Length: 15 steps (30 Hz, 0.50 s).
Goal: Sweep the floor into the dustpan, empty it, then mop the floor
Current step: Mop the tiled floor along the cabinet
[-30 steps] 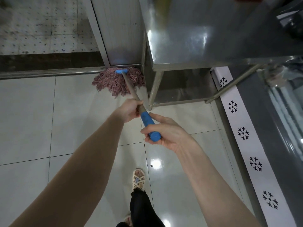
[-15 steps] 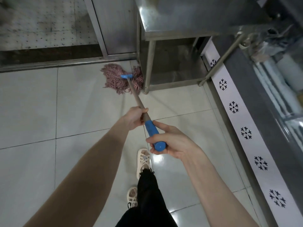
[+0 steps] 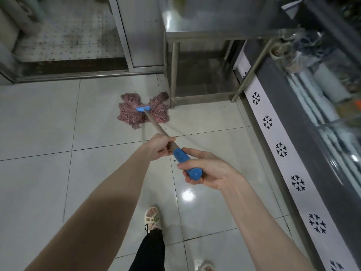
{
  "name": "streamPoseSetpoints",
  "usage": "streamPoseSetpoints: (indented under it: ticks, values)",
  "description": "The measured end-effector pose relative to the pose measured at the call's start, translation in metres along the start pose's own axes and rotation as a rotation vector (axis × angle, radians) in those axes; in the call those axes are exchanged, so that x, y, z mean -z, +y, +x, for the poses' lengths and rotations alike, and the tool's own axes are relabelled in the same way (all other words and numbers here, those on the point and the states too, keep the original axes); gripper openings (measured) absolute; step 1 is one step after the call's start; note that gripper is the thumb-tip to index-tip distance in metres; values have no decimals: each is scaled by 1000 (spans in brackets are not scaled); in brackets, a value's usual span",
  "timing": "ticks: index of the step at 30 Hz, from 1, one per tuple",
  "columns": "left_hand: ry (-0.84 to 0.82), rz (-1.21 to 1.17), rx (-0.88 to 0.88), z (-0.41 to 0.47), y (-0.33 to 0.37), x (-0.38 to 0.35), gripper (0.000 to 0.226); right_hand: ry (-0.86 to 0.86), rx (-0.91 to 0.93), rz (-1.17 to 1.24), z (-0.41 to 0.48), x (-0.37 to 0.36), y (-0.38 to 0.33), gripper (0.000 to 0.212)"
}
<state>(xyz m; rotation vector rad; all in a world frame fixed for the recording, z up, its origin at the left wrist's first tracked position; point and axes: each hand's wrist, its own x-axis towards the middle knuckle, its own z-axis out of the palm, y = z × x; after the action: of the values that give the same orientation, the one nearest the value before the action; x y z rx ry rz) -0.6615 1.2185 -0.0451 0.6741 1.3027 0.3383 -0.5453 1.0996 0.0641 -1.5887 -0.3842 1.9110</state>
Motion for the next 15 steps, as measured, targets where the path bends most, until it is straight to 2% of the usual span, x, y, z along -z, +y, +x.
streamPoseSetpoints:
  ticks: [3, 8, 15]
  values:
    - [13, -46, -42, -27, -35, -41, 20, 7, 11, -35, -35, 37, 31, 70]
    - [-5, -54, -84, -75, -107, -128, 18, 18, 32, -50, -111, 110, 91, 71]
    - [-66, -128, -101, -110, -149, -231, 15, 99, 61, 19, -183, 189, 128, 63]
